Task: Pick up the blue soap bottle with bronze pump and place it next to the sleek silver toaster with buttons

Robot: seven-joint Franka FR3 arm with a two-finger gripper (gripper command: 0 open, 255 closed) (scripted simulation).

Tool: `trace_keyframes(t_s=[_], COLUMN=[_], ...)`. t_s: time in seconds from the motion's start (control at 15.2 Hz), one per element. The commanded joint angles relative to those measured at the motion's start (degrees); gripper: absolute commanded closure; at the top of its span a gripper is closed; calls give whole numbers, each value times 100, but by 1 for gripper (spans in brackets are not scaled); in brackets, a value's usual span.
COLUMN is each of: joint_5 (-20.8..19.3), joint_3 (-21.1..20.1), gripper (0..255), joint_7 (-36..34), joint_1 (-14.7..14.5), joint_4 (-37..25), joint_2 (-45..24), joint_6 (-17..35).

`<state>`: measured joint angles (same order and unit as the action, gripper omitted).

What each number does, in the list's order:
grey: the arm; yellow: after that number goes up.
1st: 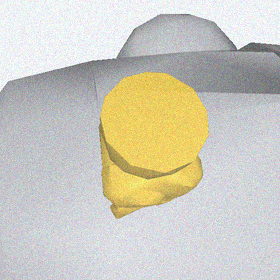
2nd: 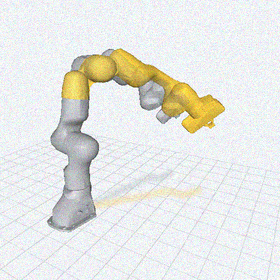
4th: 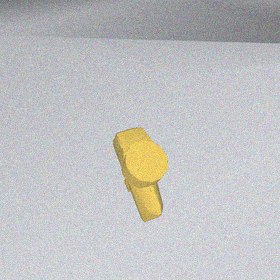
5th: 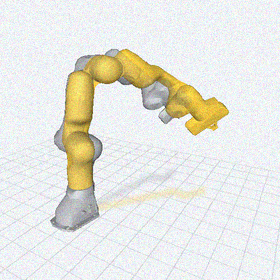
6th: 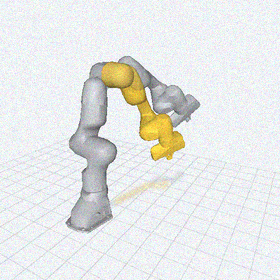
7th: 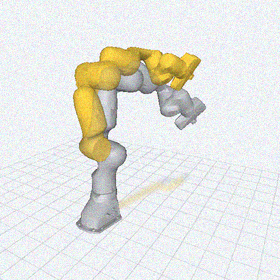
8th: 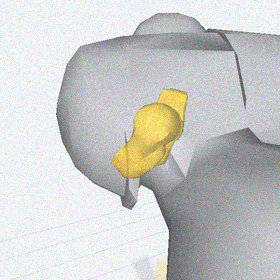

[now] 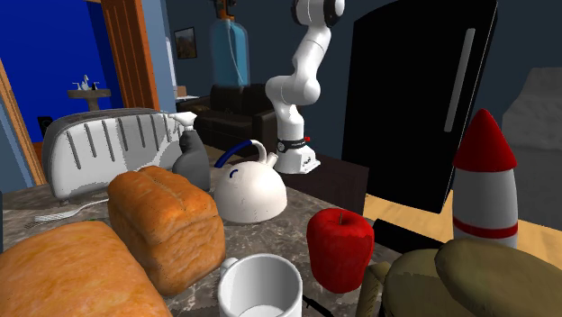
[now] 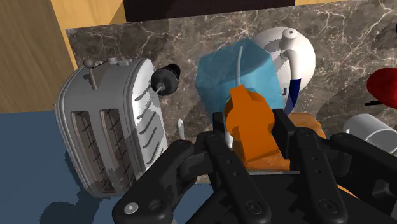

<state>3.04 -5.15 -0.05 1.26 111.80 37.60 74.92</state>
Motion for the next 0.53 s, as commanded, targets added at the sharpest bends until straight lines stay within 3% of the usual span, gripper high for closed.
trace_keyframes(t_s=[0.0,0.46], joint_5=[-164,-718], joint_3=[270,1130], gripper=[255,255], joint_7=[322,1319], joint_1=[53,227], joint_4=[86,114], joint_2=[93,188], joint_6=[-15,-62])
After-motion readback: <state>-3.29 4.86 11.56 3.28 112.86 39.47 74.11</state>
